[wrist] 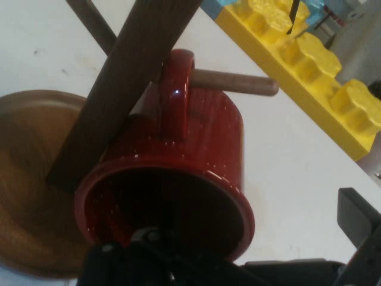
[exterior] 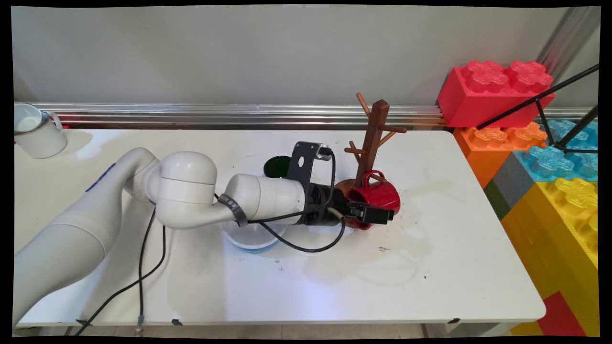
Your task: Pick up the red mug from the rack
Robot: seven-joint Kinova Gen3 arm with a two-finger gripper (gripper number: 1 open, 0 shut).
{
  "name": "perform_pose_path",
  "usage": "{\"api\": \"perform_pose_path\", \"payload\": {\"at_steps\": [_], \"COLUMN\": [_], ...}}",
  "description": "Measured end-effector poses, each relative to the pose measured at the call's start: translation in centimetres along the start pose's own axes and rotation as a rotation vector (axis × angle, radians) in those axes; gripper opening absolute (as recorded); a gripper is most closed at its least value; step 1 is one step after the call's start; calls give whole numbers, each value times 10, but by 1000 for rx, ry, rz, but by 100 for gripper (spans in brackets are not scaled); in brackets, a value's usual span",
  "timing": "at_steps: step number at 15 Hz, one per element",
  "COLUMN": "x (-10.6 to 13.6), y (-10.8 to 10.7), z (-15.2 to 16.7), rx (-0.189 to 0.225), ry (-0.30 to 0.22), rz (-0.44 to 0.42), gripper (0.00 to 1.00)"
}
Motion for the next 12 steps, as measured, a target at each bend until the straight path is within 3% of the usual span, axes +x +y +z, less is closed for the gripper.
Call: {"api": "perform_pose_path", "payload": {"at_steps": [8, 9, 12], "x": [2, 2, 4], "y": [0, 0, -1], "z": [9, 10, 11], "rx": [-1, 1, 7], "ry": [16, 17, 19], "rz": [-42, -41, -40], "gripper": [100, 0, 0]}}
